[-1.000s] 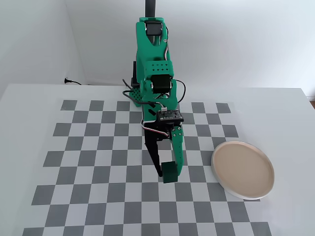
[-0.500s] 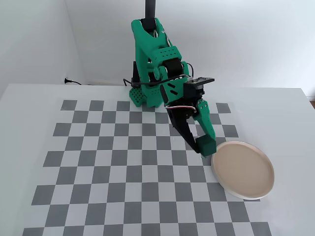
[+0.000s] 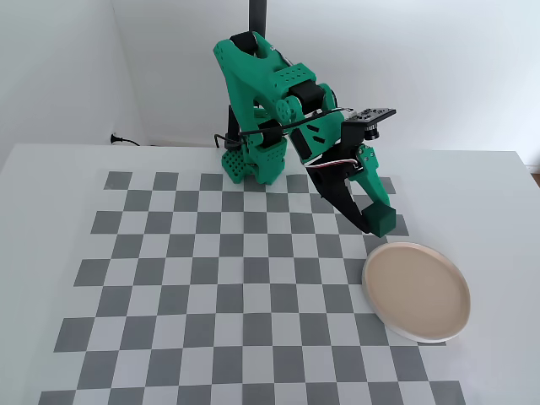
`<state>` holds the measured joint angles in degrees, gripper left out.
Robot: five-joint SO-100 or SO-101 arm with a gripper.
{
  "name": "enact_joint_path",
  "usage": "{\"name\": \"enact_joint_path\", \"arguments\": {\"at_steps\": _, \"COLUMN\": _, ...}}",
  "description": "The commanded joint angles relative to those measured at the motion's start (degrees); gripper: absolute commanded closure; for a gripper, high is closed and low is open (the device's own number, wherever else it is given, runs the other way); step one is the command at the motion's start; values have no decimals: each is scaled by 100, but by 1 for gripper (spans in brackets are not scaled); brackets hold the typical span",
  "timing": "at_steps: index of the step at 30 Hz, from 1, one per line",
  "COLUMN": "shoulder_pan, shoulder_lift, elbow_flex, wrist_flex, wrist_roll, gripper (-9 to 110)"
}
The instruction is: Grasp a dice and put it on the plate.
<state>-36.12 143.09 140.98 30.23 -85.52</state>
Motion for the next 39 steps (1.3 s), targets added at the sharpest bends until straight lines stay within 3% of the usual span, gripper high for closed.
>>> {"name": "enact_joint_path", "arguments": {"at_steps": 1, "shoulder_pan": -220, "shoulder_lift": -229, "elbow_flex": -413, "wrist_flex": 123, "wrist_roll": 26, "gripper": 106}}
{"name": "enact_joint_path", "arguments": {"at_steps": 24, "shoulder_pan": -967, "shoulder_lift": -5019, "elbow_flex": -3393, "wrist_flex": -562, "wrist_roll": 246, "gripper": 106}}
{"name": "enact_joint_path", "arguments": {"at_steps": 28, "shoulder_pan": -1028, "shoulder_lift": -5388, "elbow_flex": -3683, "wrist_flex": -580, "wrist_roll": 272, "gripper": 87}}
{"name": "enact_joint_path", "arguments": {"at_steps": 39, "shoulder_pan": -1020, "shoulder_lift": -5669, "elbow_flex": -3981, "wrist_flex": -571, "wrist_roll": 334, "gripper": 76}}
